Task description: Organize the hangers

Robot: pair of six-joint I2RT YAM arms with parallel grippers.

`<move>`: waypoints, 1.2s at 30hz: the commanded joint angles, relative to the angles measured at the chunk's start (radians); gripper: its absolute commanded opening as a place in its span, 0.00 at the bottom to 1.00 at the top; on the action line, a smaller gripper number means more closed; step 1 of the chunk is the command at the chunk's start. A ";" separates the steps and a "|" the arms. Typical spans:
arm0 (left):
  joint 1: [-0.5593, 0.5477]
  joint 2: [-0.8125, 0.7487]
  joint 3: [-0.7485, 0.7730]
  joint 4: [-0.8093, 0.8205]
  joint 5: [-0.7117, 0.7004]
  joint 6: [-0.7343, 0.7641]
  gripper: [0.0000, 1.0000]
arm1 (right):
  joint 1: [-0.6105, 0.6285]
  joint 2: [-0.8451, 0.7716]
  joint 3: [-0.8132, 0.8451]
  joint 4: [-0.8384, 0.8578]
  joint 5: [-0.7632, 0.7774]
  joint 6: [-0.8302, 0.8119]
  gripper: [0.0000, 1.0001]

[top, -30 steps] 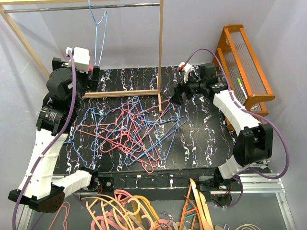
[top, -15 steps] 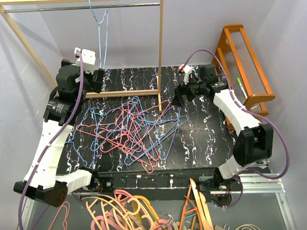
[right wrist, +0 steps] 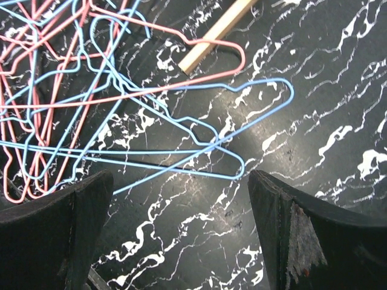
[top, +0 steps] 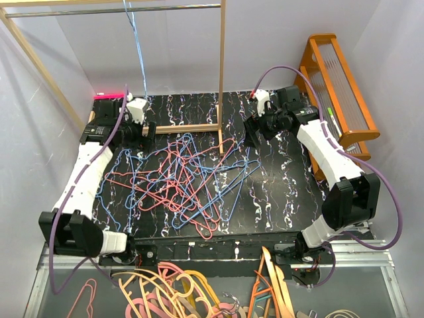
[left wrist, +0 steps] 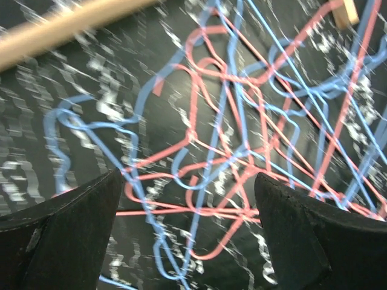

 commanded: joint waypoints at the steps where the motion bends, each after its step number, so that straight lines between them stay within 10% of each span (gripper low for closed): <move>1: 0.043 0.075 -0.086 -0.108 0.386 -0.082 0.86 | -0.010 -0.028 0.054 -0.051 0.085 -0.016 0.98; 8: -0.041 0.249 -0.168 -0.206 0.588 -0.088 0.72 | -0.017 -0.023 0.080 -0.093 0.142 -0.022 0.98; 36: -0.268 0.339 -0.178 -0.114 0.140 -0.232 0.53 | -0.029 -0.132 0.011 -0.086 0.157 -0.018 0.99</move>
